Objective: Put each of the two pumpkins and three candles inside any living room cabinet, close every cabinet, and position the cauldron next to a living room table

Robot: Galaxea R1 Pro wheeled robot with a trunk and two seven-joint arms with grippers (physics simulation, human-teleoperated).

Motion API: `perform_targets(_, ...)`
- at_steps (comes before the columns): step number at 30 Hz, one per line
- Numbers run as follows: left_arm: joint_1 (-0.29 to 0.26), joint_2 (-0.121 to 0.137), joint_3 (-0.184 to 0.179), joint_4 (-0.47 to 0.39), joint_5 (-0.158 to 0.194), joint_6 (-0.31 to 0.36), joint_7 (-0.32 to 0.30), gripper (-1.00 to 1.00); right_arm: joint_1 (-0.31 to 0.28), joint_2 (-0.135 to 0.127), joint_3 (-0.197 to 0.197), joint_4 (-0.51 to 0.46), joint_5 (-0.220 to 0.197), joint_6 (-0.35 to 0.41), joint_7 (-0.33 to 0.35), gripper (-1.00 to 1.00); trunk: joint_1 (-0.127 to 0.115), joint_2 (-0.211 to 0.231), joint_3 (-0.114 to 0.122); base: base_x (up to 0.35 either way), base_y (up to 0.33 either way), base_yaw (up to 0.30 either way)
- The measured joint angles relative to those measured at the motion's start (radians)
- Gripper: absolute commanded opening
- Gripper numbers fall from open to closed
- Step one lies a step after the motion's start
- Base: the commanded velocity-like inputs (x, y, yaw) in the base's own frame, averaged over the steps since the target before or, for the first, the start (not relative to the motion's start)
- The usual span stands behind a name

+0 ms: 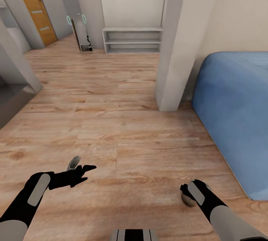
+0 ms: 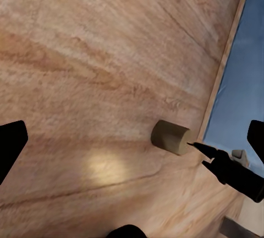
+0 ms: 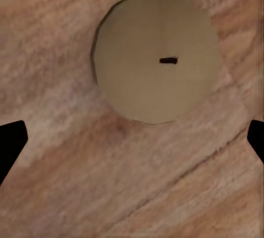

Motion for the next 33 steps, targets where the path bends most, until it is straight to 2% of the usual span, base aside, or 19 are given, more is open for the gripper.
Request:
perform_targets(10,0.0,0.0,-0.001,0.0,0.0,0.0,0.0,1.0,0.0,0.0,0.0,0.0,0.0,0.0,0.0,1.0,0.0,0.0,0.0,0.11,-0.104,0.0)
perform_targets(17,0.0,0.0,-0.002,0.0,0.0,-0.001,0.001,1.0,0.0,0.0,0.0,0.0,0.0,0.0,0.0,1.0,0.0,0.0,0.0,0.166,-0.015,0.0)
perform_targets(24,0.0,0.001,-0.001,0.0,0.002,0.0,0.0,1.0,0.0,0.0,0.0,0.0,0.001,0.0,0.0,1.0,0.0,0.0,0.0,0.019,-0.001,0.0)
perform_targets(33,0.0,0.004,-0.001,0.0,0.006,0.0,0.0,1.0,0.0,-0.002,0.002,-0.01,0.0,0.0,0.002,1.0,0.004,-0.002,-0.035,0.0,0.0,0.0)
